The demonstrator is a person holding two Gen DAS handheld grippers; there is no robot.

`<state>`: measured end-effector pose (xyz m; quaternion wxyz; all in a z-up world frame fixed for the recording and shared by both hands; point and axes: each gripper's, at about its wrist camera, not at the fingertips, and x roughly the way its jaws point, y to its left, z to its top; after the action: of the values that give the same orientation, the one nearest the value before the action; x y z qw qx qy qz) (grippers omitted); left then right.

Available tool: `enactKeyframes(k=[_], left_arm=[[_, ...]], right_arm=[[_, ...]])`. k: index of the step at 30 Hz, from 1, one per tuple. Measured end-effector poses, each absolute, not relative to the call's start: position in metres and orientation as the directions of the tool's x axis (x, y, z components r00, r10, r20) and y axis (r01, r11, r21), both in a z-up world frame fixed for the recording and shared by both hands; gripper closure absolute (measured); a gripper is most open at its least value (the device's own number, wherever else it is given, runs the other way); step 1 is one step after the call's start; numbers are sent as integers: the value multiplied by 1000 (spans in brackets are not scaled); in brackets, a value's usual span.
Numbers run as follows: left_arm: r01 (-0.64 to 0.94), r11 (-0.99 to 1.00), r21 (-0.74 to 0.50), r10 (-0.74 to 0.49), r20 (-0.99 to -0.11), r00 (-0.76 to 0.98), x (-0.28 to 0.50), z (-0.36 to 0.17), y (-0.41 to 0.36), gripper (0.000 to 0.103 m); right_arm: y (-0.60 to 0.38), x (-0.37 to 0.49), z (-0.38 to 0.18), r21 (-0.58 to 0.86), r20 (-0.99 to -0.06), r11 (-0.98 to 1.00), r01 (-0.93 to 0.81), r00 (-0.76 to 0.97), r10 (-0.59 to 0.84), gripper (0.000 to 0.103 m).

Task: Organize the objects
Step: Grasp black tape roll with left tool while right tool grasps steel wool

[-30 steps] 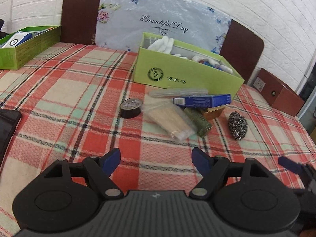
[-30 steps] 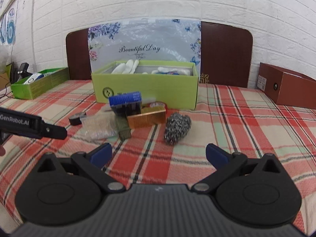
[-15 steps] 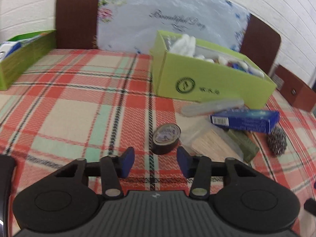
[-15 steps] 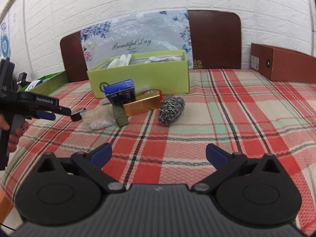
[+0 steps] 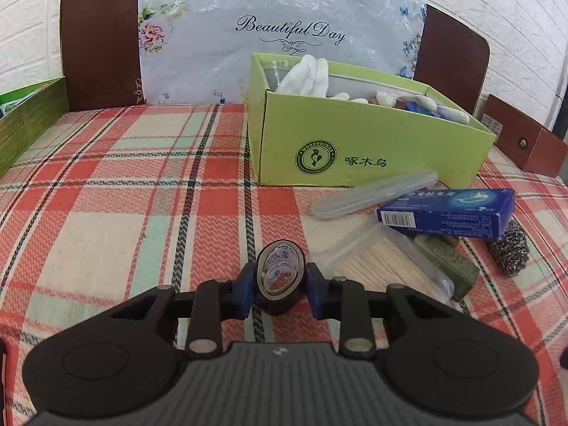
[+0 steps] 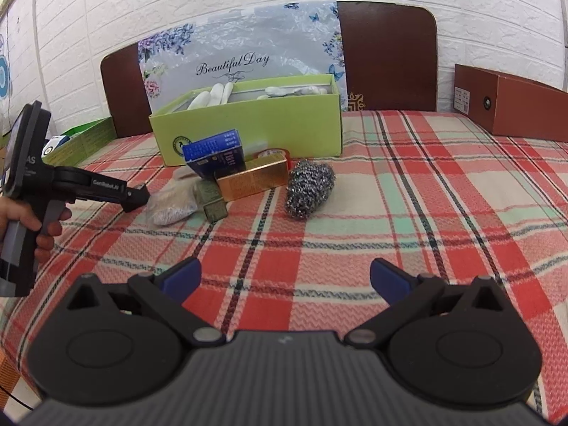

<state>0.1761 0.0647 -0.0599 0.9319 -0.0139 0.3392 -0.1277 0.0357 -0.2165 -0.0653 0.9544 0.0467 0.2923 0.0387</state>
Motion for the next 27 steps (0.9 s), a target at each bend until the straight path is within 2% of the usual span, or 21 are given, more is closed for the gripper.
enactKeyframes(k=[7, 12, 15, 16, 17, 18, 19, 23, 27], left_arm=[[229, 963, -140, -264, -638, 723, 135, -52, 72, 71], [226, 958, -177, -286, -643, 711, 108, -47, 72, 71], [218, 954, -206, -300, -649, 700, 102, -47, 72, 71], [221, 954, -205, -301, -650, 697, 100, -47, 70, 71], [225, 954, -199, -301, -653, 695, 99, -47, 69, 71], [230, 954, -193, -300, -657, 692, 98, -47, 67, 71], [235, 953, -191, -302, -659, 689, 97, -47, 66, 71], [259, 945, -199, -323, -676, 662, 91, -48, 59, 71], [286, 935, -209, -349, -686, 638, 78, -50, 47, 71]], right_arm=[[-212, 81, -63, 24, -554, 998, -58, 831, 61, 0], [-214, 118, -68, 11, -564, 999, -54, 824, 50, 10], [-213, 136, -73, -10, -573, 999, -41, 819, 28, 27], [-213, 141, -75, -15, -576, 999, -35, 817, 20, 37], [-213, 145, -77, -20, -583, 999, -28, 812, 11, 53], [-214, 148, -79, -22, -594, 999, -25, 804, 7, 64], [-215, 149, -80, -16, -604, 1000, -24, 797, 10, 70], [-220, 127, -72, 39, -598, 997, -59, 798, 71, 70], [-222, 89, -60, 144, -610, 975, -170, 761, 223, 70]])
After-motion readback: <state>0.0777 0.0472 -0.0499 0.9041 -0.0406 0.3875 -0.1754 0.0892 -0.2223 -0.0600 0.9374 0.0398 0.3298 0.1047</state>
